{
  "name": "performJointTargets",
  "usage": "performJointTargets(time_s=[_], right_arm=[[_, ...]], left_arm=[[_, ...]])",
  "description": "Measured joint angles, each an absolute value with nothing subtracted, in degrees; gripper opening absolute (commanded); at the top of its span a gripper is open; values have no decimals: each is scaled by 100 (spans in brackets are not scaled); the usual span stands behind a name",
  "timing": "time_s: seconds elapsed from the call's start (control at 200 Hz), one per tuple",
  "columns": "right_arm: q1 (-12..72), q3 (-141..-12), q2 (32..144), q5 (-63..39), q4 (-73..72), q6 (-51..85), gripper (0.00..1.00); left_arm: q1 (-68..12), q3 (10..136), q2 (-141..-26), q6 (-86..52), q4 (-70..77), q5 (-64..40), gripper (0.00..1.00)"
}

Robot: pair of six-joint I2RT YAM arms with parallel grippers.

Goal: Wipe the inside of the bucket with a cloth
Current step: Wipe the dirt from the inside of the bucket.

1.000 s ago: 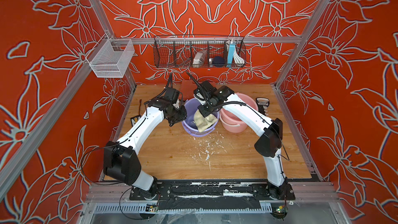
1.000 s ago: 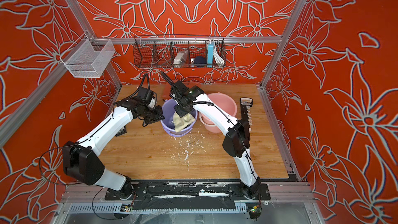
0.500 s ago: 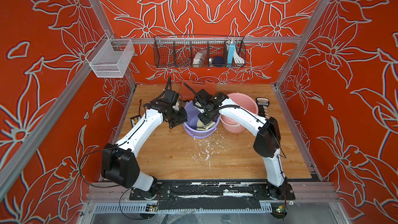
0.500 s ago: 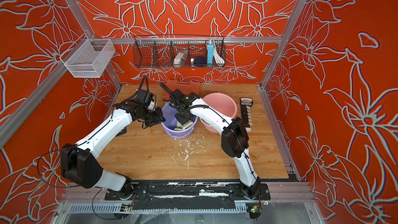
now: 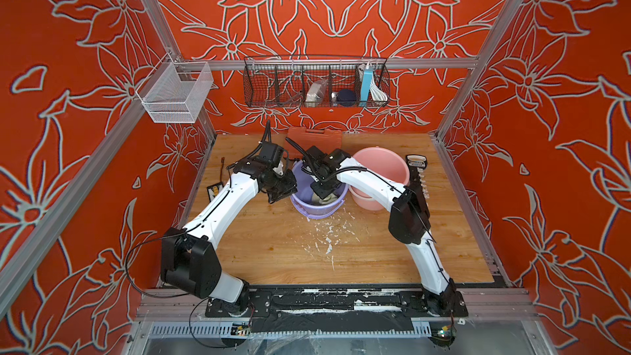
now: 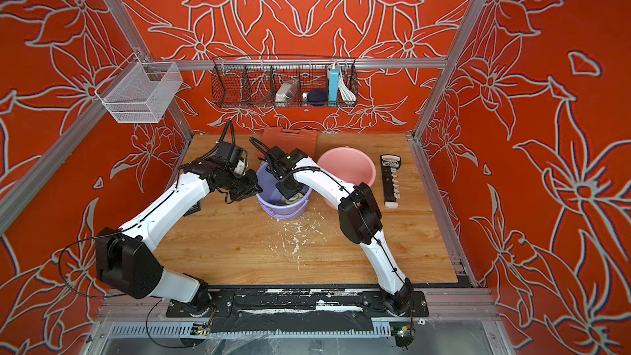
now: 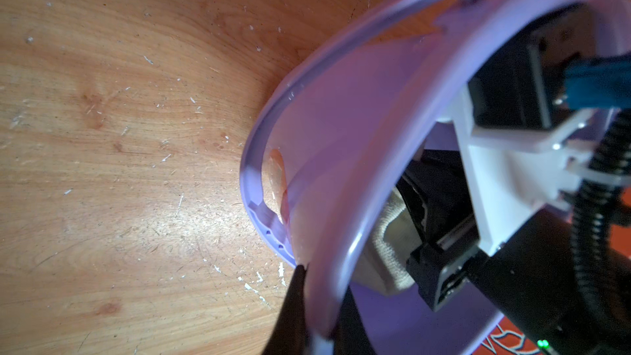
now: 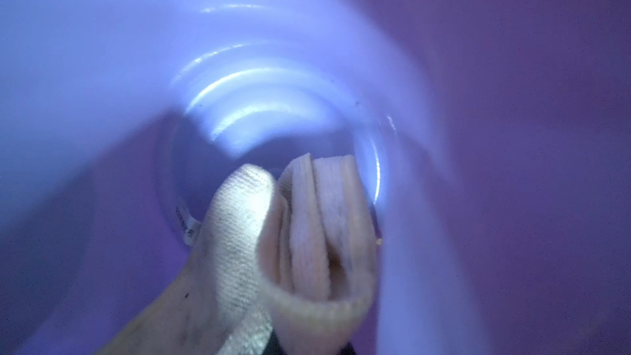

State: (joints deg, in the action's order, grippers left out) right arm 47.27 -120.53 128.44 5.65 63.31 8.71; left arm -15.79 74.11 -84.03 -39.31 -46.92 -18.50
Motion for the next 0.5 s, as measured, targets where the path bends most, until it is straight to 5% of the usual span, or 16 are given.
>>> performJointTargets(time_s=[0.5], right_arm=[[4768,-12886,14110,239,6672,1704,0]], left_arm=[[-1496,7203,-8302,-4366,-4482,-1643,0]])
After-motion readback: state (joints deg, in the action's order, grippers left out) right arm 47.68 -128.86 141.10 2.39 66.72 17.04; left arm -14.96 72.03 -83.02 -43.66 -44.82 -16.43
